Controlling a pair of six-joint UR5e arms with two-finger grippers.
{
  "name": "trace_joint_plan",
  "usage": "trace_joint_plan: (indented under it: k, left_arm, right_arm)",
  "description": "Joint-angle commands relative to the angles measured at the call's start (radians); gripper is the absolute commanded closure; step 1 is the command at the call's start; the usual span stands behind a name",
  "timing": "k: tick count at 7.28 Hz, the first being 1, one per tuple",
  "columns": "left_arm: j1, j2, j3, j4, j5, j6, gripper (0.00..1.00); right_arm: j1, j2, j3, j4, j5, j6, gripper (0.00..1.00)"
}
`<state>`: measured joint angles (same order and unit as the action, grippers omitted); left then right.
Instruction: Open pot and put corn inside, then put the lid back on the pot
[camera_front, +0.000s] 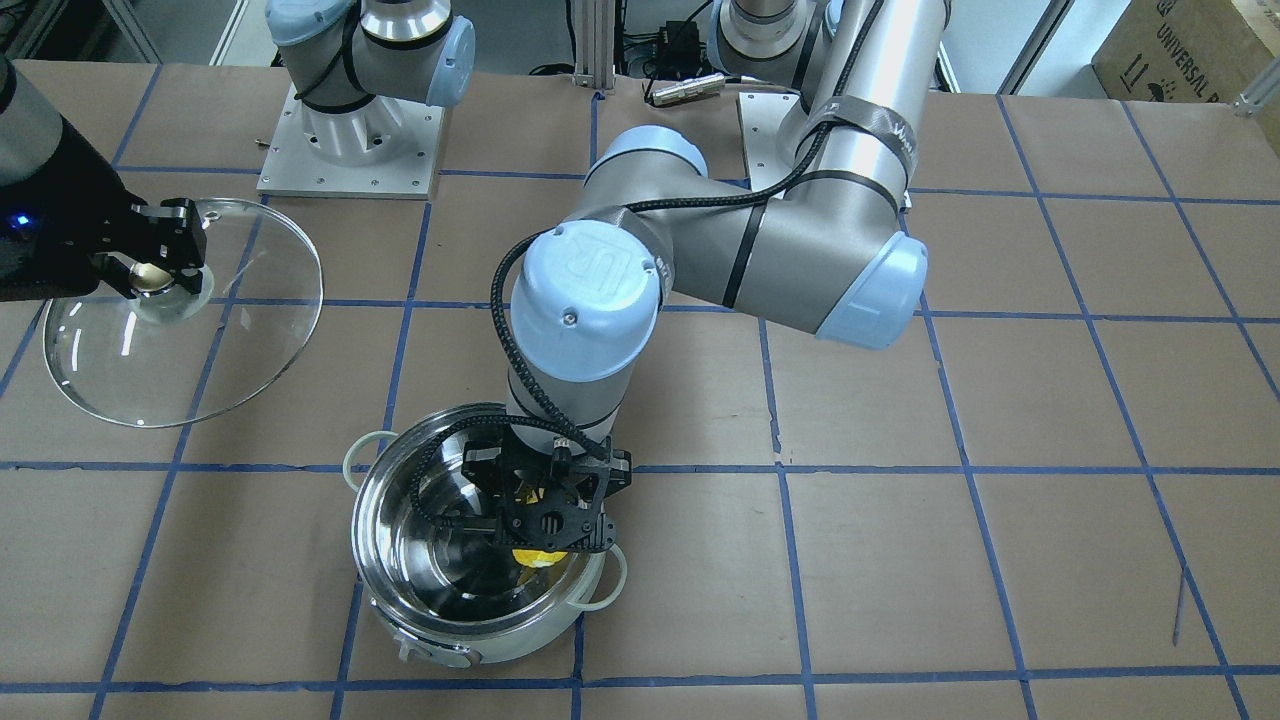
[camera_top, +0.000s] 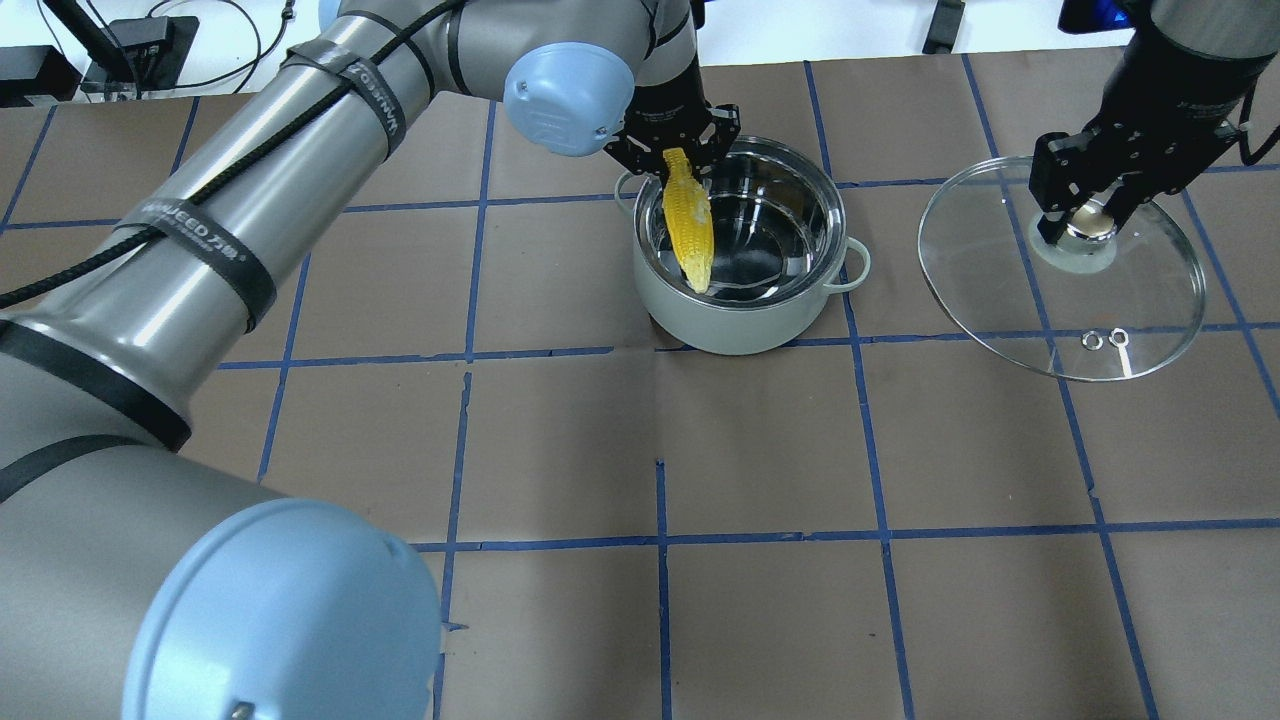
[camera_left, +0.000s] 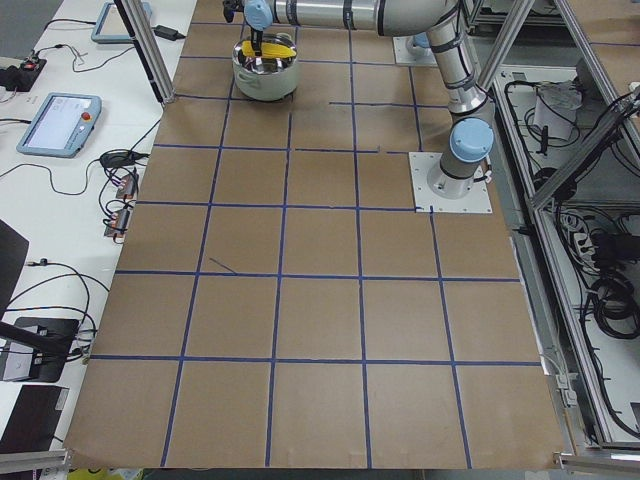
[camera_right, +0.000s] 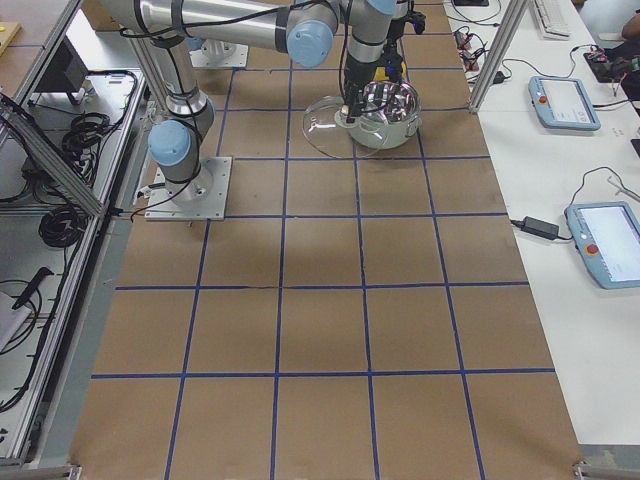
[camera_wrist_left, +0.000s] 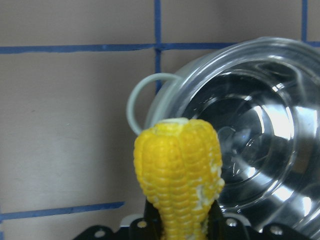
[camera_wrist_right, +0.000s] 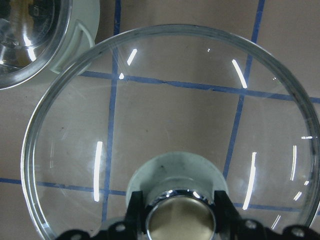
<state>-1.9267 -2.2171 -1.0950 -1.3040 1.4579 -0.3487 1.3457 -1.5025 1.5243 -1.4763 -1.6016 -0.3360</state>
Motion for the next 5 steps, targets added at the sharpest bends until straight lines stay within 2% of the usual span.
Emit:
trace_joint_plan:
  k: [1,2,3,4,5]
  left_arm:
    - [-0.02,-0.047,0.024,0.025,0.002,-0.006,0.74]
    - [-0.029,-0.062,0.023,0.073,0.001,-0.006,0.71]
    - [-0.038,-0.085,0.02,0.107,0.007,-0.006,0.54]
    - [-0.038,-0.09,0.011,0.106,0.007,-0.006,0.04]
    - [-0.04,-0.067,-0.005,0.083,0.004,-0.003,0.0]
  right_arm:
    - [-0.007,0.002,0.0,0.005,-0.001,-0.001,0.7]
    - [-0.007,0.002,0.0,0.005,-0.001,-0.001,0.7]
    - [-0.008,0.001,0.0,0.005,-0.001,-0.001,0.7]
    - [-0.008,0.001,0.0,0.005,0.0,-0.001,0.7]
    - [-0.008,0.001,0.0,0.005,0.0,-0.001,0.7]
